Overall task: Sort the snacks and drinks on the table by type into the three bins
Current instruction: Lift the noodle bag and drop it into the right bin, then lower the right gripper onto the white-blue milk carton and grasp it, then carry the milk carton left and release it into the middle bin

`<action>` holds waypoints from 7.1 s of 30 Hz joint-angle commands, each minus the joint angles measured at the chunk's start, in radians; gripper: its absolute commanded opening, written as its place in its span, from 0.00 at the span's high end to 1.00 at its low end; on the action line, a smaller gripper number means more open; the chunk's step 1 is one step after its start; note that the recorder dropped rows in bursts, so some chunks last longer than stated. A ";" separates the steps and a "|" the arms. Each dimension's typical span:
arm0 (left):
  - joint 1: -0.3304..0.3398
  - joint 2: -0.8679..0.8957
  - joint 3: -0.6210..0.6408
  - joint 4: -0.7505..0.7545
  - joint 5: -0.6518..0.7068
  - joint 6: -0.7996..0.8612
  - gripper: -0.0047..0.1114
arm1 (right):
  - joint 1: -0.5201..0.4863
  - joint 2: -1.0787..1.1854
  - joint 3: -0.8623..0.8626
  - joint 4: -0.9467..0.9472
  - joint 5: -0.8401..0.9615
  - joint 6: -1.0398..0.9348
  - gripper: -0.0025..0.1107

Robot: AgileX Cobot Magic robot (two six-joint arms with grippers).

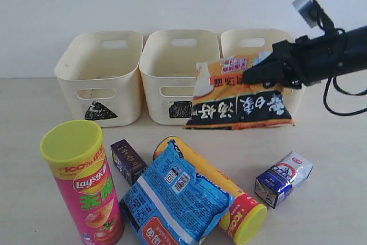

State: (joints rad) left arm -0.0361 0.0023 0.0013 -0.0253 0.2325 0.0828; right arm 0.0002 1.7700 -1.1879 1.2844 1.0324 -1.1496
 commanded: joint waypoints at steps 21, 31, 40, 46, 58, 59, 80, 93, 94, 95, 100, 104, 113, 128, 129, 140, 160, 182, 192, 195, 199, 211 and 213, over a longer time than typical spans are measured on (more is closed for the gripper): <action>0.004 -0.002 -0.001 -0.008 -0.004 -0.007 0.93 | 0.015 0.071 -0.256 0.049 -0.753 -0.049 0.98; 0.004 -0.002 -0.001 -0.008 -0.004 -0.007 0.93 | 0.073 0.228 -0.342 0.045 -0.799 -0.072 0.98; 0.004 -0.002 -0.001 -0.008 -0.004 -0.007 0.93 | 0.079 0.260 -0.348 0.045 -0.826 -0.089 0.79; 0.004 -0.002 -0.001 -0.008 -0.004 -0.007 0.93 | 0.079 0.232 -0.348 0.045 -0.848 -0.089 0.38; 0.004 -0.002 -0.001 -0.008 0.000 -0.007 0.93 | 0.079 0.033 -0.348 -0.639 -0.536 0.215 0.98; 0.004 -0.002 -0.001 -0.008 0.000 -0.007 0.93 | 0.079 0.033 -0.348 -0.798 -0.463 0.327 0.98; 0.004 -0.002 -0.001 -0.008 0.000 -0.007 0.93 | 0.232 -0.011 -0.268 -1.136 0.189 0.488 0.76; 0.004 -0.002 -0.001 -0.008 0.000 -0.007 0.93 | 0.398 -0.013 -0.125 -1.392 0.189 0.325 0.54; 0.004 -0.002 -0.001 -0.008 0.000 -0.007 0.93 | 0.412 -0.013 -0.109 -1.428 0.189 0.308 0.53; 0.004 -0.002 -0.001 -0.008 0.000 -0.007 0.93 | 0.424 -0.013 -0.090 -1.478 0.176 0.296 0.51; 0.004 -0.002 -0.001 -0.008 0.000 -0.007 0.93 | 0.449 -0.013 0.017 -1.561 -0.024 0.220 0.40; 0.004 -0.002 -0.001 -0.008 -0.004 -0.007 0.93 | 0.451 -0.013 0.089 -1.556 -0.192 0.088 0.39; 0.004 -0.002 -0.001 -0.008 -0.004 -0.007 0.93 | 0.451 -0.013 0.169 -1.548 -0.381 -0.064 0.39; 0.004 -0.002 -0.001 -0.008 -0.004 -0.007 0.93 | 0.451 0.089 0.176 -1.543 -0.393 -0.045 0.48; 0.004 -0.002 -0.001 -0.008 -0.004 -0.007 0.93 | 0.451 0.090 0.176 -1.543 -0.393 -0.033 0.54; 0.004 -0.002 -0.001 -0.008 -0.004 -0.007 0.93 | 0.451 0.026 0.150 -1.568 -0.288 -0.024 0.97; 0.004 -0.002 -0.001 -0.008 -0.001 -0.007 0.93 | 0.451 -0.219 -0.084 -1.516 -0.636 0.637 0.97; 0.004 -0.002 -0.001 -0.008 -0.001 -0.007 0.93 | 0.451 0.344 -0.382 -1.500 -1.304 1.150 0.97; 0.004 -0.002 -0.001 -0.008 -0.001 -0.007 0.93 | 0.451 0.419 -0.410 -1.500 -1.313 1.150 0.95; 0.004 -0.002 -0.001 -0.008 -0.001 -0.007 0.93 | 0.451 0.419 -0.410 -1.500 -1.310 1.150 0.78; 0.004 -0.002 -0.001 -0.008 -0.001 -0.007 0.93 | 0.451 0.417 -0.410 -1.500 -1.303 1.150 0.42; 0.004 -0.002 -0.001 -0.008 -0.001 -0.007 0.93 | 0.430 0.239 -0.410 -1.500 -0.931 1.150 0.98; 0.004 -0.002 -0.001 -0.008 -0.001 -0.007 0.93 | 0.425 0.206 -0.410 -1.503 -0.838 1.150 0.98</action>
State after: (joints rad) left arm -0.0361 0.0023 0.0013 -0.0253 0.2325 0.0808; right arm 0.4426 2.0244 -1.5929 -0.2191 0.0643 0.0000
